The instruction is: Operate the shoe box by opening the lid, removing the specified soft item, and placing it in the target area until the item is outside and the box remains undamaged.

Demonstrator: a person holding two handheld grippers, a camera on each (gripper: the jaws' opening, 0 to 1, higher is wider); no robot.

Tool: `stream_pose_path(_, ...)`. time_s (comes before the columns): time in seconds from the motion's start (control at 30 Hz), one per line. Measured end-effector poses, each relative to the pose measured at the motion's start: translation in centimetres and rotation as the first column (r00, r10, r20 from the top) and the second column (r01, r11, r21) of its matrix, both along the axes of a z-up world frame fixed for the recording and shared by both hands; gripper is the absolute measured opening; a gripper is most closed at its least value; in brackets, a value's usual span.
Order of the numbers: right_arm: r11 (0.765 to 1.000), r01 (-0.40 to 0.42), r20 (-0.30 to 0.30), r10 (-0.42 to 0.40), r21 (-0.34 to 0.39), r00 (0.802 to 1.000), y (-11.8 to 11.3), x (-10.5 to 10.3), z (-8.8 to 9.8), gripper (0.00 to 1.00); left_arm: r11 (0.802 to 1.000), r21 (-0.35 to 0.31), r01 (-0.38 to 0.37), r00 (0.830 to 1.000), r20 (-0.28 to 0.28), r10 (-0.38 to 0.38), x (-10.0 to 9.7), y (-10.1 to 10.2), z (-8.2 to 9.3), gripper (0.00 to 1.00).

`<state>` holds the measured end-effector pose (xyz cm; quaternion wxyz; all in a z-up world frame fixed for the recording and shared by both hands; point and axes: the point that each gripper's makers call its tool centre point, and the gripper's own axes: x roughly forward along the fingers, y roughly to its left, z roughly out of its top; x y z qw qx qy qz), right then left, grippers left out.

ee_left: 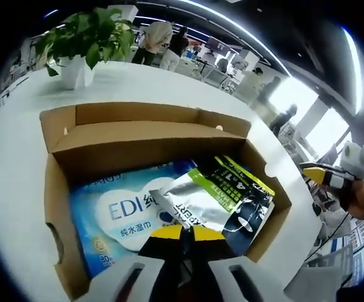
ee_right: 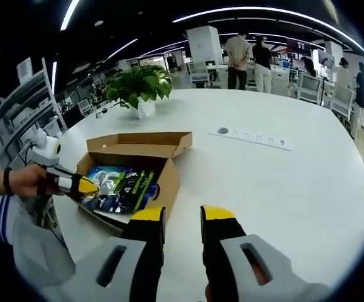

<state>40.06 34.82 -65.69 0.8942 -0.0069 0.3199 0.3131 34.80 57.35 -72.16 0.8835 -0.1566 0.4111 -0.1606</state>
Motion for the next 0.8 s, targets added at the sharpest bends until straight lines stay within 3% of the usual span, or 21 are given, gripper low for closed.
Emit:
stream_pose_path(0.53,0.995,-0.095,-0.013,0.096,0.021,0.995,4.5,-0.4,-0.1,0.2,1.0,0.013,-0.025,1.0,0.007,0.025,-0.2,1.6,-0.1,0.02)
stream_pose_path(0.8,0.988,-0.15,-0.061,0.152,0.033,0.986,7.4,-1.2,-1.3,0.2,0.999,0.0,-0.039,0.999,0.004,0.039,-0.1,1.9,-0.2,0.02)
